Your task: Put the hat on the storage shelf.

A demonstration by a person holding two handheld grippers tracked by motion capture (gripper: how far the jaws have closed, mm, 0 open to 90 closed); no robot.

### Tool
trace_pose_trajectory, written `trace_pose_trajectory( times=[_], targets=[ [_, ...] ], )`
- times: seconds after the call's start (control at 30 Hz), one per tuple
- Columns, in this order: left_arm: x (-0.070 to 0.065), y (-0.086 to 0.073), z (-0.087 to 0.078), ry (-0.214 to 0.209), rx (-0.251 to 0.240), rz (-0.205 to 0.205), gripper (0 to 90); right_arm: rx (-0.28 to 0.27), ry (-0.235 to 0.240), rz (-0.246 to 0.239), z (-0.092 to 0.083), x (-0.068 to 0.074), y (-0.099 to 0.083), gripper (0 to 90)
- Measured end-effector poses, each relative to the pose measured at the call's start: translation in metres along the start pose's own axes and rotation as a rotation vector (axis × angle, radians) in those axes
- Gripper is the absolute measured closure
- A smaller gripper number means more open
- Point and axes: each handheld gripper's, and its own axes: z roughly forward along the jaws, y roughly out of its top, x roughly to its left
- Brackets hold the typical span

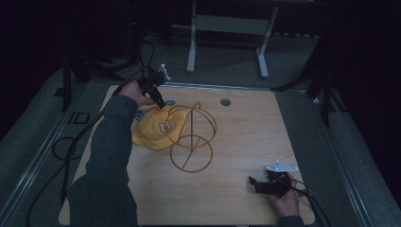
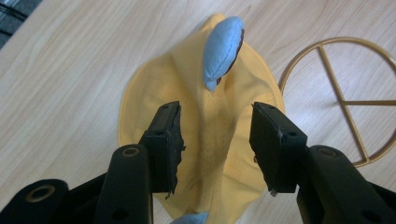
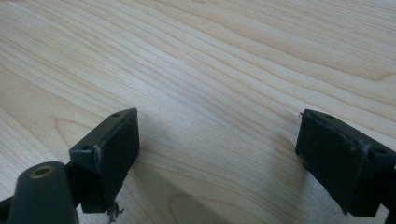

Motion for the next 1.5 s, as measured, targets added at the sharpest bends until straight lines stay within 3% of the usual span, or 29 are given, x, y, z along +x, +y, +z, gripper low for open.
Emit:
trace_pose_trajectory(
  times=[0.33, 0.47, 0.63, 0.9, 1.13, 1.5],
  targets=[
    [-0.001, 0.005, 0.02, -0.013, 0.057, -0.007, 52.7, 0.0, 0.001, -0.001, 0.0, 0.0, 0.0, 13.4],
    [0.001, 0.002, 0.026, -0.03, 0.072, -0.03, 52.8, 0.002, 0.001, 0.0, 0.0, 0.0, 0.0, 13.4],
    [0.002, 0.0, 0.031, -0.024, 0.102, -0.026, 53.7, 0.002, 0.0, -0.003, 0.0, 0.0, 0.0, 13.4],
    [0.006, -0.009, 0.037, -0.029, 0.115, -0.048, 62.8, 0.002, 0.0, -0.004, 0.0, 0.0, 0.0, 13.4],
    [0.004, -0.012, 0.032, -0.008, 0.125, -0.022, 76.5, 0.004, 0.0, -0.007, 0.0, -0.001, 0.0, 13.4],
    [0.008, -0.017, 0.006, -0.022, 0.085, -0.032, 79.2, 0.004, 0.0, -0.007, 0.0, -0.001, 0.0, 13.4]
  ],
)
